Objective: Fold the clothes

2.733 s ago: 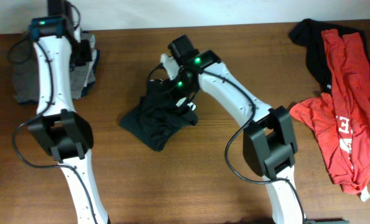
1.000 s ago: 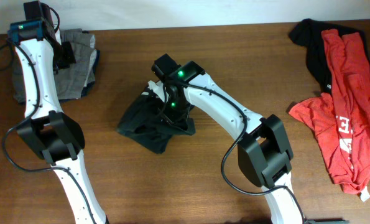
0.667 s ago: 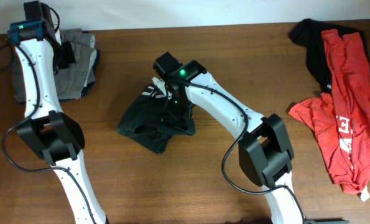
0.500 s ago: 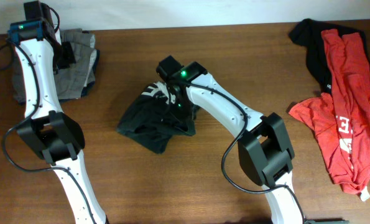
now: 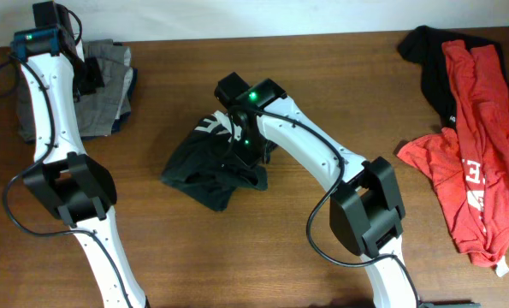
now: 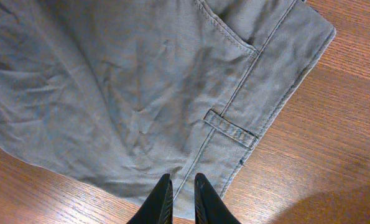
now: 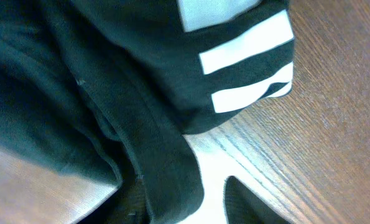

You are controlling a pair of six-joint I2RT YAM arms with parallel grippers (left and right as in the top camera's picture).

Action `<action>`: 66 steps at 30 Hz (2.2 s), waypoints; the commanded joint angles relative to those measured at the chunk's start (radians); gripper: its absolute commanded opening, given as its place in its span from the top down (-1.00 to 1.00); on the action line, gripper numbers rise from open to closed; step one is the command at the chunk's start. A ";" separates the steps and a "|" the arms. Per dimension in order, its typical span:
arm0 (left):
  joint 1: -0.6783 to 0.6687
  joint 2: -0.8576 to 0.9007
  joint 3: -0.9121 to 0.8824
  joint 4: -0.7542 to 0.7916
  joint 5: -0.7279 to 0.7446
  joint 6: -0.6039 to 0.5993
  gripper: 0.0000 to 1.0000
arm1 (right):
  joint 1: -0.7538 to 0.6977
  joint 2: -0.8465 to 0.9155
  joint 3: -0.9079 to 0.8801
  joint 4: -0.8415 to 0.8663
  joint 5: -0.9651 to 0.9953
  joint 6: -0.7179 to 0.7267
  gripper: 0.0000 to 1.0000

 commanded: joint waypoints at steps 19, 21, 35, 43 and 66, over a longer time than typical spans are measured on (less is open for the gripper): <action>0.003 0.010 0.022 -0.001 -0.006 -0.010 0.72 | 0.000 -0.012 -0.065 0.043 -0.060 -0.053 0.39; 0.003 0.010 0.022 -0.003 -0.006 -0.010 0.72 | 0.000 -0.010 -0.065 0.045 -0.052 -0.053 0.40; 0.003 0.010 0.022 -0.004 -0.006 -0.010 0.72 | 0.000 -0.010 -0.127 0.090 -0.053 -0.052 0.92; 0.002 0.010 0.022 -0.004 -0.006 -0.010 0.72 | 0.082 -0.010 -0.127 0.081 -0.170 -0.053 0.92; 0.022 0.010 0.022 -0.004 -0.007 -0.010 0.72 | 0.128 0.003 0.105 0.257 -0.161 0.028 0.62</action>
